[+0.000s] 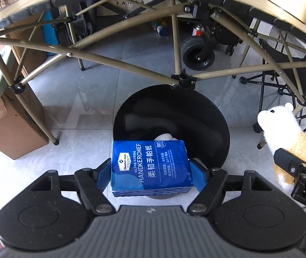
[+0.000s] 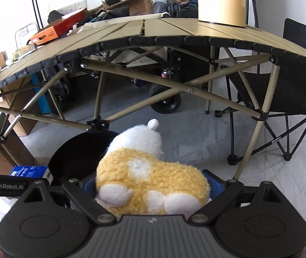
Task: Collect trash
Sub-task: 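Lower the blue pack into the black bin and open the left tool, then move the right tool over the black bin and release the yellow plush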
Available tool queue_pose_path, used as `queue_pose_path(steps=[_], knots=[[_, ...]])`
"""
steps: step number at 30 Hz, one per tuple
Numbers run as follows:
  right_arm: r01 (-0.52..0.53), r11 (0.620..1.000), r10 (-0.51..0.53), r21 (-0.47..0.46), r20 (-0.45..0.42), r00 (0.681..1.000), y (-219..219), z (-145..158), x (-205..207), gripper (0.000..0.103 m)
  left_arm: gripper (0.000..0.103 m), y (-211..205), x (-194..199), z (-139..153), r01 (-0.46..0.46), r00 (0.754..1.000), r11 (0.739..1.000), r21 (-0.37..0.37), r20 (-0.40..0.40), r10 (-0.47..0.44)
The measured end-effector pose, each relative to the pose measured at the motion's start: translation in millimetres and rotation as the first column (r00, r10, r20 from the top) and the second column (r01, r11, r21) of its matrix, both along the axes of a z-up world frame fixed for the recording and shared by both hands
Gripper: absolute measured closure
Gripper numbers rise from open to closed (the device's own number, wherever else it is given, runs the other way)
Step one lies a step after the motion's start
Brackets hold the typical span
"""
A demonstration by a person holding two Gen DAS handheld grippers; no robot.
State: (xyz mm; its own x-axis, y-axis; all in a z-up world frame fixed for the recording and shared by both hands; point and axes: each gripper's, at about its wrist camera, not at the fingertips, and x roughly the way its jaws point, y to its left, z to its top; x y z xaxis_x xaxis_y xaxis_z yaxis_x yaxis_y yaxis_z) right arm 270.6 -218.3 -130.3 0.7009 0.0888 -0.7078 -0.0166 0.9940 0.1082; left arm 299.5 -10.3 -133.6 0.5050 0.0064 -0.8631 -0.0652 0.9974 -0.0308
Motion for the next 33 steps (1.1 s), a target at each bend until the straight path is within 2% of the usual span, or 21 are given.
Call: queue_pose_path(steps=[9,15,16,18,19,22,33], knots=[[0.047,0.999,-0.048,-0.012,-0.032,0.998,-10.7,-16.2,18.7,0.009,0.028,-7.4,39.1,-21.4,-0.007,0.999,1.0,-0.025,-0.05,0.005],[0.074,0.997,-0.075,-0.011,-0.056,0.996,-20.3,-27.6,28.6,0.009,0.028,-23.1,55.2,-29.0,0.019,0.999,1.0,0.007,-0.044,-0.019],[0.077,0.997,-0.077,-0.009,-0.061,0.995,-22.0,-29.2,30.2,0.009,0.027,-24.9,57.0,-29.9,0.024,0.999,1.0,0.012,-0.042,-0.023],[0.08,0.997,-0.08,-0.004,-0.067,0.995,-23.4,-31.8,33.1,0.009,0.017,-27.3,59.6,-30.5,0.029,0.999,0.999,0.012,-0.036,-0.029],[0.079,0.997,-0.079,-0.003,-0.068,0.995,-22.5,-32.0,33.5,0.009,0.0,-27.1,60.4,-30.2,0.024,0.999,1.0,0.01,-0.031,-0.024],[0.07,0.998,-0.07,-0.001,-0.067,0.995,-19.8,-33.1,36.0,0.009,0.0,-23.9,61.2,-27.9,0.009,1.0,1.0,0.014,0.004,-0.009],[-0.002,1.0,0.002,-0.016,-0.052,0.999,12.1,-29.1,44.5,0.009,0.0,23.1,55.3,-28.7,-0.07,0.997,0.997,0.033,-0.035,0.071]])
